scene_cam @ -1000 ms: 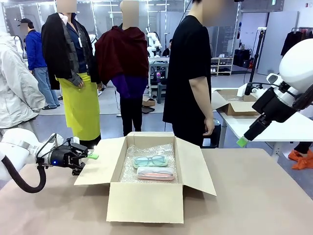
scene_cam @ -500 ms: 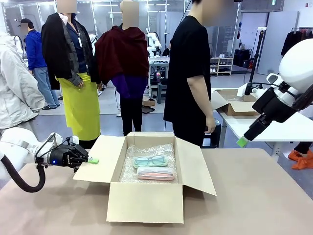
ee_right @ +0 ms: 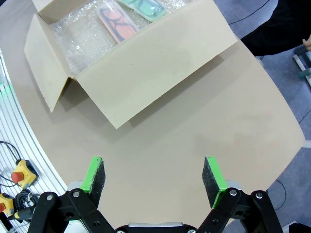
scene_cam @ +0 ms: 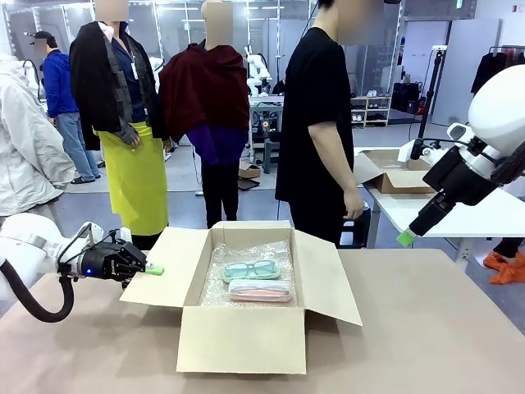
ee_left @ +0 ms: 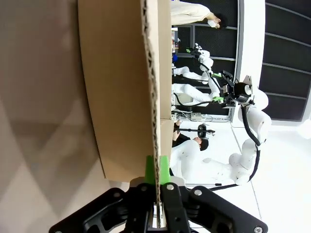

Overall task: Pack the glasses set securely to prepare it for shipping.
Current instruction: Position the Package Box on the left side of the table.

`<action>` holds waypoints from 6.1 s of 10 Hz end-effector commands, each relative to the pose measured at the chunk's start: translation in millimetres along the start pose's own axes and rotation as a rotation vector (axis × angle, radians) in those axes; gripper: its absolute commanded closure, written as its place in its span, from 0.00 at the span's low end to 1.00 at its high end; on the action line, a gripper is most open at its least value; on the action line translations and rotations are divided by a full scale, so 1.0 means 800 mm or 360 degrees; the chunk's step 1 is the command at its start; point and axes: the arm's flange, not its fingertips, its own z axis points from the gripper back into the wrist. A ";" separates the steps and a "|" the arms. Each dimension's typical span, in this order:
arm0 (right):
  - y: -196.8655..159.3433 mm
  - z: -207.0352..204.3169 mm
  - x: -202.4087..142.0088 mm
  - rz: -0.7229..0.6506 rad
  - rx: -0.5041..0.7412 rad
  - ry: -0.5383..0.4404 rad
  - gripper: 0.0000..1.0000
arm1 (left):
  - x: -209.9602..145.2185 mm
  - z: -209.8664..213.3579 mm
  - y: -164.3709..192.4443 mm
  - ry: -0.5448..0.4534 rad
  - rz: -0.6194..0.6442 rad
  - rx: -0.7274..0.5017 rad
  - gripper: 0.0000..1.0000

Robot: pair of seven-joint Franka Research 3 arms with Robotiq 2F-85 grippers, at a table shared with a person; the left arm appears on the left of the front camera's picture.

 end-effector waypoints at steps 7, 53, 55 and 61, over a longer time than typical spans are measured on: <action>0.003 0.001 0.000 -0.0003 -0.0004 0.0012 0.00 | -0.042 0.183 -0.023 -0.0024 0.0022 0.0087 1.00; 0.003 0.001 0.000 -0.0003 -0.0004 0.0012 0.00 | -0.184 0.026 -0.437 0.0362 -0.1938 0.1493 0.00; 0.003 0.001 0.000 -0.0003 -0.0004 0.0012 0.00 | -0.182 0.035 -0.432 0.0259 -0.1946 0.1470 0.00; 0.003 0.001 0.000 -0.0003 -0.0004 0.0012 0.00 | -0.177 0.019 -0.442 0.0405 -0.1904 0.1521 0.00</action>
